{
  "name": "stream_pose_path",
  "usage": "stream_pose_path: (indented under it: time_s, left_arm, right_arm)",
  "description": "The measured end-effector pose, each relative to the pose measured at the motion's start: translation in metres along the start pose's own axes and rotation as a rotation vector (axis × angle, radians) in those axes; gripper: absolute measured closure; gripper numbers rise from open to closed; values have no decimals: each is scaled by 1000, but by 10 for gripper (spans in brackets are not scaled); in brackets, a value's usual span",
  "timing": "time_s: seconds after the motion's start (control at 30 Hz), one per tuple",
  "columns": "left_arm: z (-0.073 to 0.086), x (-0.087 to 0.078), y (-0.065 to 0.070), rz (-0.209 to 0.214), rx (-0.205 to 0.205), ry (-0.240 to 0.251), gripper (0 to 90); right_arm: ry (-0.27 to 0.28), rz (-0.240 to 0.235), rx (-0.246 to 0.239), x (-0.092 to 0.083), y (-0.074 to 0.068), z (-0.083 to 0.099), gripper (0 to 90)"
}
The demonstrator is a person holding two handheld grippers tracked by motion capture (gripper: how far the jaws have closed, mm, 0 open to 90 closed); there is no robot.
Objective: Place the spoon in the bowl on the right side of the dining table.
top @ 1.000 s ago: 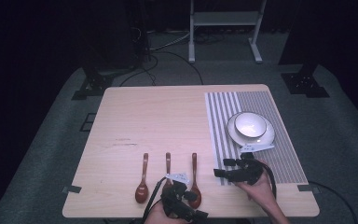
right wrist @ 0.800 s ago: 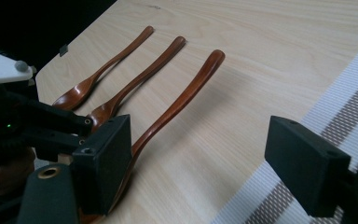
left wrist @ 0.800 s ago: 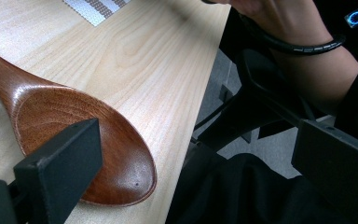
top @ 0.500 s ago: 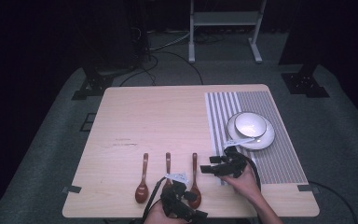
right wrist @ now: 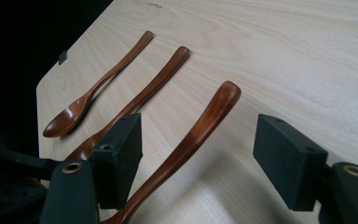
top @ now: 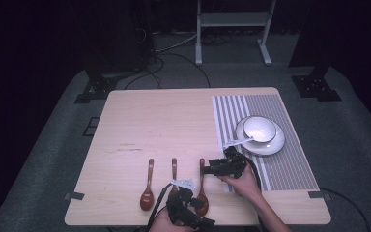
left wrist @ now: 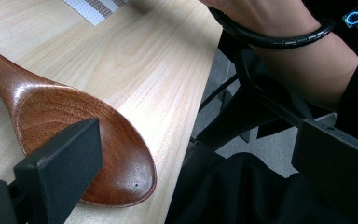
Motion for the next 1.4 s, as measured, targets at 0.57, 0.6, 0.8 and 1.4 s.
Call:
stream_pose_path:
  time_s: [0.57, 0.6, 0.8, 1.4]
  left_arm:
    - [0, 0, -1, -2, 3, -1, 4]
    - [0, 0, 0, -2, 4, -1, 4]
    - [-1, 0, 0, -3, 12, -1, 9]
    - [-12, -18, 8, 6, 34, 83, 8]
  right_arm:
    - [-29, -12, 65, 13, 8, -4, 665]
    - [-28, -19, 68, 13, 8, -4, 676]
    - [-10, -68, 85, 11, 4, -10, 755]
    - [93, -124, 124, -12, 4, -31, 845]
Point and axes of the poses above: each handheld gripper's, and its own axes: x roughly forward along the jaws, z roughly out of its underside, y roughly to its right, the point moved 5 cm from there along x, roughly forward along the jaws, and after that the axes turned 12 degrees about -z, right-handed, at the moved point
